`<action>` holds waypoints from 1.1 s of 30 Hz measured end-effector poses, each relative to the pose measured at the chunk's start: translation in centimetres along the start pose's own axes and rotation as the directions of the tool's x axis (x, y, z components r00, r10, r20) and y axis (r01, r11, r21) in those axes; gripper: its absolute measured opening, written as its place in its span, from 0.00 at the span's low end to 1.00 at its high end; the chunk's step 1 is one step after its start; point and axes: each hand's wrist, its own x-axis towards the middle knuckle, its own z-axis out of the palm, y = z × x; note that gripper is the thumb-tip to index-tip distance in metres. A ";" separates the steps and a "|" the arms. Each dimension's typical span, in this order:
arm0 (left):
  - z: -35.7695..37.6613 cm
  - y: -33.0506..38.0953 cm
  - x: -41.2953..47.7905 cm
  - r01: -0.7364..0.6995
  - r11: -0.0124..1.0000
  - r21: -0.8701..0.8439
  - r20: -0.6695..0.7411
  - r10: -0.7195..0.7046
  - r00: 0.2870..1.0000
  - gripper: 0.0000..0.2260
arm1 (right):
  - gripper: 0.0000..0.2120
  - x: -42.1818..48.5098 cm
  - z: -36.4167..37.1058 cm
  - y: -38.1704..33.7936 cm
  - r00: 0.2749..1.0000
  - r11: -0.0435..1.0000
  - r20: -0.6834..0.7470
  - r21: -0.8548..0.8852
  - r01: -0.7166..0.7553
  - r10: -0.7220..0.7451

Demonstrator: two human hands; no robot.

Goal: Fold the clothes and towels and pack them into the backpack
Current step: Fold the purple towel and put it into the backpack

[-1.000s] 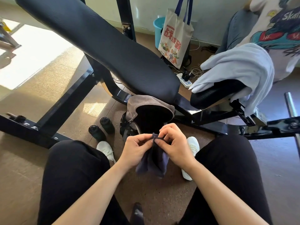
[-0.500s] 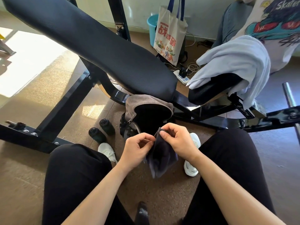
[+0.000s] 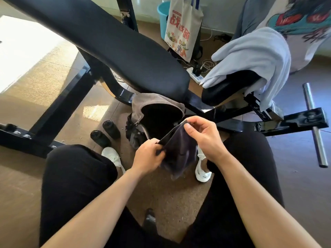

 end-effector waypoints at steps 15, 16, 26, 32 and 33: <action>-2.3 -2.3 -1.6 0.044 0.994 -0.101 0.099 -0.034 0.995 0.08 | 0.08 3.8 -4.7 3.2 0.819 0.993 -0.572 -0.063 -0.102 0.048; -2.8 -2.2 -1.9 0.047 0.988 -0.149 0.063 -0.038 0.997 0.07 | 0.07 4.1 -4.9 3.5 0.800 0.990 -0.597 -0.067 -0.123 0.059; -7.6 -1.6 -2.8 0.270 0.774 -0.573 -0.315 -0.512 0.799 0.08 | 0.05 4.1 -4.1 4.3 0.832 0.935 -0.545 -0.230 -0.270 0.106; -8.9 -2.5 -2.7 0.380 0.802 -0.461 -0.327 -0.552 0.767 0.21 | 0.05 3.2 -3.5 4.0 0.896 0.927 -0.423 -0.266 -0.264 0.134; -8.6 -2.8 -2.7 0.403 0.794 -0.456 -0.324 -0.570 0.755 0.18 | 0.04 3.0 -3.5 3.8 0.902 0.929 -0.415 -0.271 -0.251 0.123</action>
